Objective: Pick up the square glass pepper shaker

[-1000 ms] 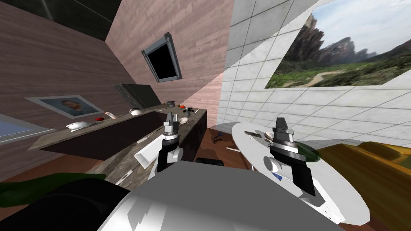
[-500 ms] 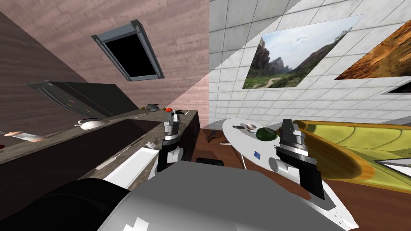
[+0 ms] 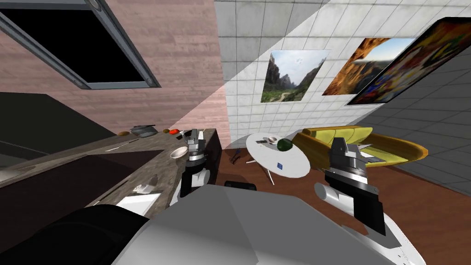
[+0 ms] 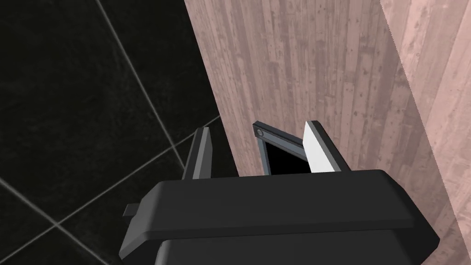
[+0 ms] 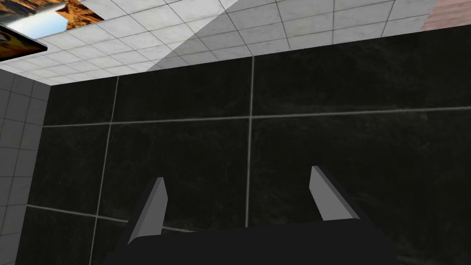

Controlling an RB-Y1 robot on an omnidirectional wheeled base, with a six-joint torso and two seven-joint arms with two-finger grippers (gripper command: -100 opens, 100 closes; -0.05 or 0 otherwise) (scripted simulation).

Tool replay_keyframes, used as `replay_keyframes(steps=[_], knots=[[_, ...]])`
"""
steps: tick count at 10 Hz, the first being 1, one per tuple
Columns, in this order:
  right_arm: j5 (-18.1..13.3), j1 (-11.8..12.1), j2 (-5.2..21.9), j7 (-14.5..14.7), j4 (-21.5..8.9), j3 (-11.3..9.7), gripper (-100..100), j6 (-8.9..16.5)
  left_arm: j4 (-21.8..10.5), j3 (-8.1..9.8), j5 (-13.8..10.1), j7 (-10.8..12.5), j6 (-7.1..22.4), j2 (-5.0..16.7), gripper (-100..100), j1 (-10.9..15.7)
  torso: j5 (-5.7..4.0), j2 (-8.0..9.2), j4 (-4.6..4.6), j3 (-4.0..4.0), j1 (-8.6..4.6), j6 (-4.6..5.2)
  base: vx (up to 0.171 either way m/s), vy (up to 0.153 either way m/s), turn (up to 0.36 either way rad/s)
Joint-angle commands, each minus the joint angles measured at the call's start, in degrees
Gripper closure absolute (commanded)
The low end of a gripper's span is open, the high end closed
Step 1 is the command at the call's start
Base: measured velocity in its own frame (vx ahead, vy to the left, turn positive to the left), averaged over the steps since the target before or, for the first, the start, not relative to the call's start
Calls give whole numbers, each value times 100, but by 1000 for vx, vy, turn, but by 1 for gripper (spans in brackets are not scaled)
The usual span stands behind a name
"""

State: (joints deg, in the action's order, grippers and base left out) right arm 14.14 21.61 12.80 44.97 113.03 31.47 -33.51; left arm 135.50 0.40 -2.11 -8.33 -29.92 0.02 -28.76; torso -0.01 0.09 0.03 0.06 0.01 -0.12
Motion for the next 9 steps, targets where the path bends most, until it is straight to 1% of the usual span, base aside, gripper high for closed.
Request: replay_keyframes(steps=[1,2,3,4,5,6,7,8,9], knots=[[20,-3,15,84,-9,75,-100,30,0,0,0,0,0,0,0,0,0,0,0,0,0,0,10,-14,-381],[20,-3,15,84,-9,75,-100,30,0,0,0,0,0,0,0,0,1,3,1,2,4,-1,2,-3,-342],[89,-60,54,371,-201,358,-100,53,0,0,0,0,0,0,0,1,2,6,1,4,9,-2,21,-15,-433],[89,-60,54,458,-201,416,-100,53,0,0,0,0,0,0,0,0,1,3,1,2,4,0,32,-19,-520],[89,-60,54,458,-201,416,-100,53,0,0,0,0,0,0,0,0,0,1,0,0,3,0,19,-10,-461],[151,-122,94,714,-407,685,-100,77,0,0,0,0,0,0,0,1,1,3,1,1,6,-3,31,-15,-416],[151,-122,94,841,-407,767,-100,77,0,0,0,0,0,0,0,1,1,0,0,0,5,-2,35,-16,-460],[151,-122,94,841,-407,767,-100,77,0,0,0,0,0,0,0,0,0,-1,0,0,3,-2,20,-8,-463],[151,-122,94,841,-407,767,-100,77,0,0,0,0,0,0,0,1,1,3,1,2,7,-4,6,0,-328]])
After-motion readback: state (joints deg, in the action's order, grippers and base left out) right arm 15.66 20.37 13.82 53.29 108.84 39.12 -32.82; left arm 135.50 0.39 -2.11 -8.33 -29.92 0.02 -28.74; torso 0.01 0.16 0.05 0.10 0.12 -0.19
